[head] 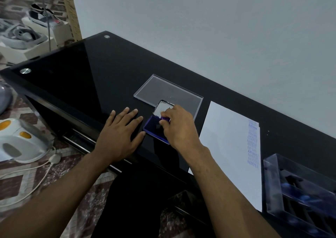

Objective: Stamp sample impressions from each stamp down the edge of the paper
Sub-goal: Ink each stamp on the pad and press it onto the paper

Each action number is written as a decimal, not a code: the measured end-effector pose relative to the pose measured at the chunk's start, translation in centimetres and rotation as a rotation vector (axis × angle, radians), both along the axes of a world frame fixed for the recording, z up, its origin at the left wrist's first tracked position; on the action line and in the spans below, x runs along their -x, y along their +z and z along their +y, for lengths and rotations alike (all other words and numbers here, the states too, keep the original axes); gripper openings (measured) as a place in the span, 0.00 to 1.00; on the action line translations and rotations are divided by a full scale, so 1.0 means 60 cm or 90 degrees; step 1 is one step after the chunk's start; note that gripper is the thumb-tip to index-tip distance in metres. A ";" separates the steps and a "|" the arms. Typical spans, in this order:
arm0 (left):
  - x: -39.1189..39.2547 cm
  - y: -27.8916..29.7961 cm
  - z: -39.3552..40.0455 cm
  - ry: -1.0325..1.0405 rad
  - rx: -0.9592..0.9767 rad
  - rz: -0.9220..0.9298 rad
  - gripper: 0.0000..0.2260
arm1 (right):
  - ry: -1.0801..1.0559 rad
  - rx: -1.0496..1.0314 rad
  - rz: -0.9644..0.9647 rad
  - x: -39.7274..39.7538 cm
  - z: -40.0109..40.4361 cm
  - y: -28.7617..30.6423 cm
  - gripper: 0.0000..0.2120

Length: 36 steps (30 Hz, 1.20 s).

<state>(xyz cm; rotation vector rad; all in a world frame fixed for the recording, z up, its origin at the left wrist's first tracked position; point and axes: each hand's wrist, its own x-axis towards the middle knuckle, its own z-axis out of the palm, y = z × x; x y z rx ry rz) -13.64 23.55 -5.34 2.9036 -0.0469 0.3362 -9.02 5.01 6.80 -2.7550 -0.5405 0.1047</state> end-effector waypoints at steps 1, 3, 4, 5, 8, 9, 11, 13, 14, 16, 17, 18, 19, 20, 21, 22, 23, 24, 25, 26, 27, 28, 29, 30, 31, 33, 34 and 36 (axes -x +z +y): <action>0.000 0.000 0.000 0.000 0.000 -0.001 0.30 | 0.001 0.006 0.001 0.000 0.001 0.000 0.12; 0.000 0.001 0.000 0.001 0.002 -0.002 0.30 | -0.002 0.009 0.001 0.000 0.000 0.000 0.11; 0.000 0.001 0.000 0.001 0.004 -0.003 0.30 | -0.004 0.005 -0.002 0.001 -0.001 -0.001 0.11; 0.001 0.002 -0.001 0.001 0.005 -0.004 0.30 | -0.004 0.000 -0.008 0.003 -0.002 -0.002 0.11; 0.001 0.003 -0.001 0.001 0.006 -0.004 0.30 | -0.007 -0.015 -0.015 0.006 -0.004 -0.004 0.12; 0.001 0.002 -0.001 0.001 0.006 -0.004 0.30 | -0.006 -0.012 -0.012 0.006 -0.004 -0.004 0.12; 0.001 0.002 -0.001 0.000 0.003 -0.001 0.30 | -0.002 -0.001 -0.004 0.004 -0.003 -0.005 0.12; 0.000 0.001 0.000 0.000 0.001 0.005 0.30 | -0.001 0.001 0.003 0.003 -0.003 -0.006 0.13; 0.000 0.001 0.000 0.001 0.002 0.005 0.30 | -0.001 0.002 0.002 0.002 -0.003 -0.007 0.13; 0.000 0.002 0.000 0.001 0.005 0.004 0.30 | 0.000 0.005 -0.002 0.001 -0.003 -0.008 0.13; 0.000 0.003 0.000 0.000 0.006 0.005 0.30 | 0.001 0.005 -0.002 0.001 -0.003 -0.008 0.13; 0.000 0.003 -0.001 0.000 0.007 0.007 0.30 | 0.003 0.003 -0.001 0.001 -0.004 -0.008 0.13; 0.000 0.004 -0.001 -0.001 0.007 0.008 0.30 | 0.004 0.000 0.000 0.001 -0.004 -0.008 0.13; 0.000 0.004 -0.001 -0.001 0.007 0.010 0.30 | 0.005 -0.001 0.002 0.001 -0.005 -0.008 0.13; 0.000 0.005 -0.001 -0.001 0.007 0.012 0.31 | 0.006 -0.002 0.001 0.001 -0.005 -0.009 0.14; 0.000 0.006 -0.001 -0.001 0.007 0.015 0.31 | 0.006 -0.004 -0.001 0.001 -0.006 -0.011 0.13; 0.000 0.008 -0.001 -0.002 0.008 0.020 0.31 | 0.001 -0.010 -0.003 0.002 -0.007 -0.014 0.13; 0.000 0.010 -0.001 -0.003 0.012 0.024 0.32 | -0.004 -0.021 -0.007 0.002 -0.008 -0.016 0.13; 0.000 0.012 -0.001 -0.005 0.019 0.026 0.32 | -0.010 -0.035 -0.009 0.003 -0.008 -0.018 0.13; 0.000 0.015 -0.001 -0.007 0.028 0.030 0.33 | -0.015 -0.053 -0.008 0.004 -0.010 -0.020 0.13; -0.001 0.019 -0.002 -0.008 0.038 0.033 0.34 | -0.020 -0.072 -0.007 0.006 -0.012 -0.022 0.13; -0.002 0.022 -0.004 -0.009 0.050 0.033 0.34 | -0.027 -0.094 -0.008 0.007 -0.015 -0.023 0.13; -0.003 0.026 -0.007 -0.010 0.059 0.029 0.34 | -0.039 -0.122 -0.012 0.010 -0.019 -0.023 0.12; -0.005 0.030 -0.012 -0.012 0.065 0.023 0.34 | -0.056 -0.158 -0.018 0.012 -0.024 -0.023 0.12; -0.006 0.033 -0.017 -0.016 0.069 0.018 0.34 | -0.074 -0.191 -0.027 0.014 -0.029 -0.023 0.12; -0.012 0.042 -0.034 -0.030 0.076 0.012 0.33 | -0.095 -0.217 -0.045 0.020 -0.049 -0.020 0.12; -0.016 0.047 -0.044 -0.040 0.079 0.010 0.33 | -0.100 -0.217 -0.050 0.023 -0.061 -0.017 0.13; -0.024 0.056 -0.068 -0.061 0.083 0.003 0.32 | -0.108 -0.212 -0.060 0.029 -0.090 -0.011 0.13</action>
